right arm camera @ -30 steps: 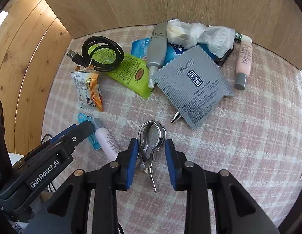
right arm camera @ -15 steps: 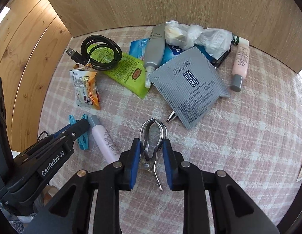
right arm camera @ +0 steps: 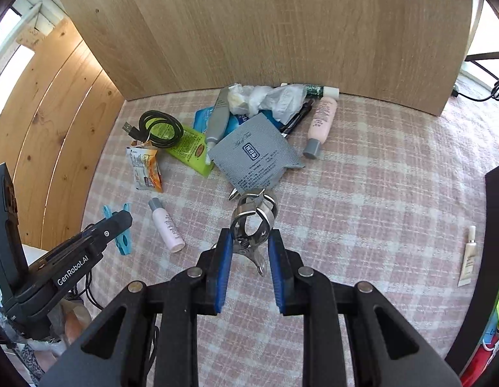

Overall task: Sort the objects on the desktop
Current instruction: 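Carry clothespin and metal clamp into the tray and open both grippers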

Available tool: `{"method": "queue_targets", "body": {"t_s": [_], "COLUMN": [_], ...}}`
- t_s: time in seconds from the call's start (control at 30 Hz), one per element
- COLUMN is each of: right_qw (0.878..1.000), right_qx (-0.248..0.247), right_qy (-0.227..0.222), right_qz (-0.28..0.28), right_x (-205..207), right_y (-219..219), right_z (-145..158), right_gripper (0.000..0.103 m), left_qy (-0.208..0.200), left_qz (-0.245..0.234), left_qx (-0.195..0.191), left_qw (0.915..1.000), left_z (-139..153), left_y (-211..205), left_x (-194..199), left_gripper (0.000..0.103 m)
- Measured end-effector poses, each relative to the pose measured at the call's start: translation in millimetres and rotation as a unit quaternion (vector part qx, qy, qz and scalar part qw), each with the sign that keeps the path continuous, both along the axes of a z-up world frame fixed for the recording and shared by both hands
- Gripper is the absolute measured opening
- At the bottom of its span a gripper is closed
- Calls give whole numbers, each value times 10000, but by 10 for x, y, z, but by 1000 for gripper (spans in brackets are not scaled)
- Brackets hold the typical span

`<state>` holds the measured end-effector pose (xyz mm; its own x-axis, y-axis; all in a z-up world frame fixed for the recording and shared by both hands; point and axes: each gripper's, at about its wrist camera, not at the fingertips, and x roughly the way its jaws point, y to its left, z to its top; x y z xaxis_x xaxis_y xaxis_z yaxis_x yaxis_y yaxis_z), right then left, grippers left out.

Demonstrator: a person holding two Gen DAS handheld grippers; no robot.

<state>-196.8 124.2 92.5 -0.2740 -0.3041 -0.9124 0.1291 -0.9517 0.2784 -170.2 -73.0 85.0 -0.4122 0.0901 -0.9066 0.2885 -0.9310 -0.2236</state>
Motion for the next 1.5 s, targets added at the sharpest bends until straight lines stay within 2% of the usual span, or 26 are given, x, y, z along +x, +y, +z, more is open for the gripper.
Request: {"method": "queue_targets", "body": {"t_s": [0.13,0.17,0.23,0.3,0.43,0.63,0.83,1.0,1.2,1.23,1.3,1.33,1.4,1.5], "right_qw": [9993,9989,9978,9961,9916,9798,9651,9518,9358,9343,9325,9304,9277,9270], "right_qx": [-59,-72,-86,-104,-65,-10,113,248,315,316,296,318,366,474], "right_qy": [200,252,357,439,583,626,636,539,480,465,421,373,402,487], "right_qz": [-308,-387,-560,-752,-1151,-1900,-2539,-3009,-3478,-3521,-3574,-3633,-3693,-3689], "right_x": [0,0,25,91,284,693,1245,1665,2001,2028,2062,2074,2090,2083], "right_y": [403,489,691,957,1528,2407,3093,3554,3976,4025,4106,4135,4161,4155], "right_z": [293,316,372,461,628,733,800,780,780,773,761,754,758,780], "right_gripper": [22,22,22,22,22,22,22,22,22,22,25,32,39,41], "left_qy": [206,254,342,429,532,487,432,418,364,376,342,359,467,441], "left_qz": [-397,-515,-762,-1048,-1673,-2661,-3488,-3963,-4308,-4349,-4370,-4345,-4312,-4286], "left_qx": [42,51,84,146,213,393,464,402,356,366,333,352,339,188], "left_qw": [9990,9983,9965,9935,9842,9619,9350,9163,9010,8989,8982,8993,9004,9022], "left_z": [196,239,379,428,543,614,739,749,758,761,747,746,762,736], "left_y": [270,421,644,792,1352,2297,3045,3535,3978,4037,4131,4143,4129,4088], "left_x": [109,-45,-8,-259,-200,-29,273,439,545,556,562,568,584,563], "left_gripper": [11,11,11,11,11,11,11,11,11,13,45,63,65,65]}}
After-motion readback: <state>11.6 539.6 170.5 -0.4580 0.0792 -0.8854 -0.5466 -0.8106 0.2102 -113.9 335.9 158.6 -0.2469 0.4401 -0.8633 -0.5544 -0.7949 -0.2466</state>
